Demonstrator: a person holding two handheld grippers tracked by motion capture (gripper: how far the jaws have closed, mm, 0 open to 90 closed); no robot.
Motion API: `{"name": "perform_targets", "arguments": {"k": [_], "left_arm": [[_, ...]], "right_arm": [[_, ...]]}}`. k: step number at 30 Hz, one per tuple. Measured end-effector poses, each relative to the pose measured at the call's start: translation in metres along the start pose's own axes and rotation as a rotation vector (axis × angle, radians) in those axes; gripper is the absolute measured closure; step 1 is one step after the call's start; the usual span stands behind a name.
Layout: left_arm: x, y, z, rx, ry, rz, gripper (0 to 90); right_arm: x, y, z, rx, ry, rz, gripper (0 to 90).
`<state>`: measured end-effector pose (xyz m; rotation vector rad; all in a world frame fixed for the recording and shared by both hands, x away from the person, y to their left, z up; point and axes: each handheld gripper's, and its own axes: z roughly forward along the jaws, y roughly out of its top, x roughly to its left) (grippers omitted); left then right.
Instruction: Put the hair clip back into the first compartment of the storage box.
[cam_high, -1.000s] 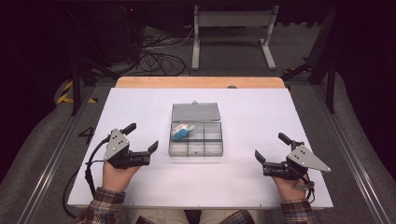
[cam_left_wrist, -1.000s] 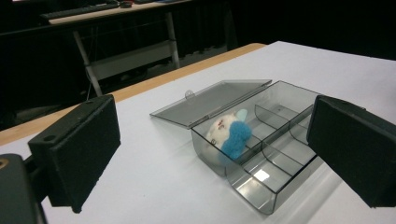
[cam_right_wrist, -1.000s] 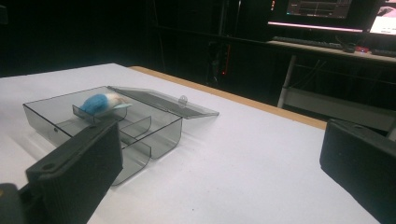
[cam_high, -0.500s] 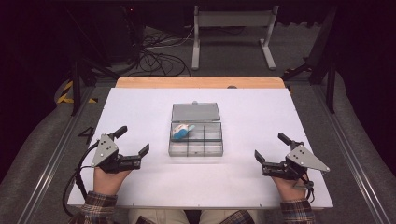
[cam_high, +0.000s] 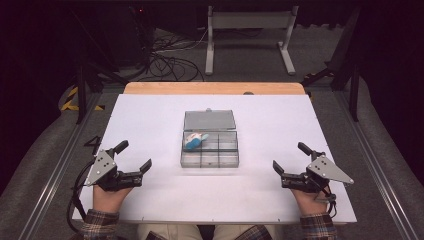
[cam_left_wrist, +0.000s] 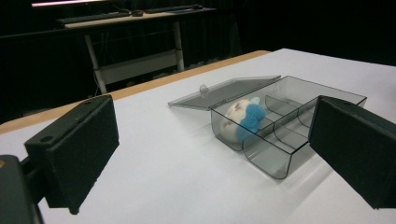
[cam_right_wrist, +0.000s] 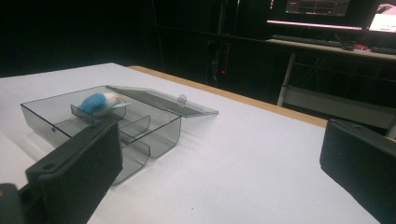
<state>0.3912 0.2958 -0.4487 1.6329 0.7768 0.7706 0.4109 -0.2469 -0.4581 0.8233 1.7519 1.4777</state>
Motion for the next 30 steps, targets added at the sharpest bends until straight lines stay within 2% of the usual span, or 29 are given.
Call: {"name": "perform_targets", "arguments": {"k": [14,19,25,30], "left_arm": [[0.006,-0.009,-0.007,-0.001,0.0,-0.026,2.5],[0.005,-0.011,-0.006,0.006,-0.021,-0.02,2.5],[0.004,-0.011,-0.005,0.012,-0.027,-0.013,2.5],[0.002,-0.012,-0.002,0.02,-0.048,-0.023,2.6]], "right_arm": [[-0.001,-0.001,0.002,0.012,0.013,0.006,0.2],[-0.001,-0.001,0.003,0.014,0.021,0.008,0.2],[-0.001,-0.001,0.004,0.019,0.025,0.008,0.2],[-0.001,-0.002,0.004,0.022,0.02,0.012,0.2]]}}
